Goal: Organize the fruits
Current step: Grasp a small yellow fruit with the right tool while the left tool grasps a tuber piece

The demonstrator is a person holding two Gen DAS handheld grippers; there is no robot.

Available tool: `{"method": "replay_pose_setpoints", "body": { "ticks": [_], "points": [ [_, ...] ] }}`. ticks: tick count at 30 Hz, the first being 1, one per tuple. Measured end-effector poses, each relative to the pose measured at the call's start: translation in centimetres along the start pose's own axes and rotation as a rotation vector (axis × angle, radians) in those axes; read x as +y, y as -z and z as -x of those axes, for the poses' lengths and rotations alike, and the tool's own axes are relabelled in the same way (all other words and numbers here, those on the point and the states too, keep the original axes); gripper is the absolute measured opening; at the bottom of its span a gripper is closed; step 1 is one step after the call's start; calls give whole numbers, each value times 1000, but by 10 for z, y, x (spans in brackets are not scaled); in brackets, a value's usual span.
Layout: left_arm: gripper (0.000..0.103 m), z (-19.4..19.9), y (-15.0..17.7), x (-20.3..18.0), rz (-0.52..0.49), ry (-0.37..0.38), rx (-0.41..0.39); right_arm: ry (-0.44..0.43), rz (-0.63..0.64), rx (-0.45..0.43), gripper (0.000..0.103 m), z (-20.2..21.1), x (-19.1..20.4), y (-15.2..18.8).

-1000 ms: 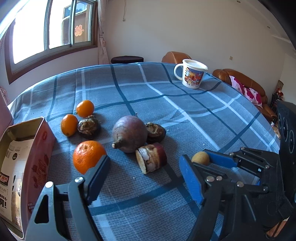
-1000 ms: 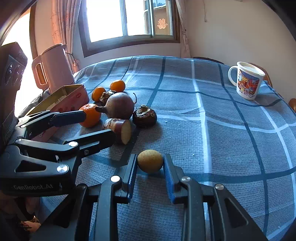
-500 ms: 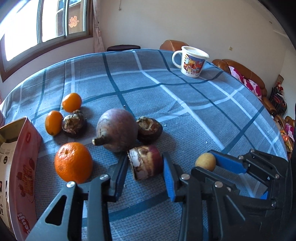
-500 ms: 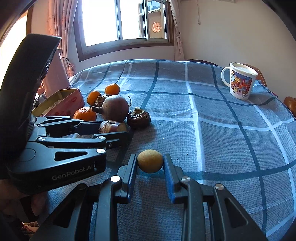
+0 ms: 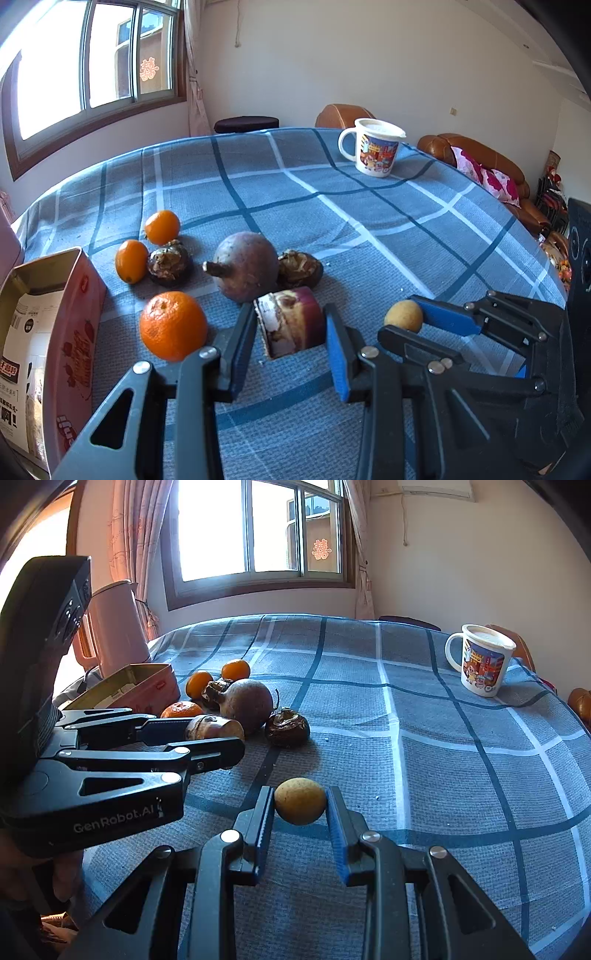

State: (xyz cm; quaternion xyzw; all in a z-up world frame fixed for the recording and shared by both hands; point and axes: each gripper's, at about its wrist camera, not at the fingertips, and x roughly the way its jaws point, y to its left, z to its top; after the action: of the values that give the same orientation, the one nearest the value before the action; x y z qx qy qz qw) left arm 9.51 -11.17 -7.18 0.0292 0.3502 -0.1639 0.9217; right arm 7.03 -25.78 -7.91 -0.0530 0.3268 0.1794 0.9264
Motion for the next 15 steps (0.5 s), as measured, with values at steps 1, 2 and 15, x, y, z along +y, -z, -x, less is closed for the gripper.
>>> {"method": "replay_pose_setpoints", "body": {
  "ticks": [1, 2, 15],
  "points": [
    [38, 2, 0, 0, -2, -4, -8, 0, 0, -5, 30, 1, 0, 0],
    [38, 3, 0, 0, -3, -4, -16, 1, 0, -10, 30, 1, 0, 0],
    [38, 21, 2, 3, 10, -15, -103, 5, 11, -68, 30, 9, 2, 1]
  ]
}}
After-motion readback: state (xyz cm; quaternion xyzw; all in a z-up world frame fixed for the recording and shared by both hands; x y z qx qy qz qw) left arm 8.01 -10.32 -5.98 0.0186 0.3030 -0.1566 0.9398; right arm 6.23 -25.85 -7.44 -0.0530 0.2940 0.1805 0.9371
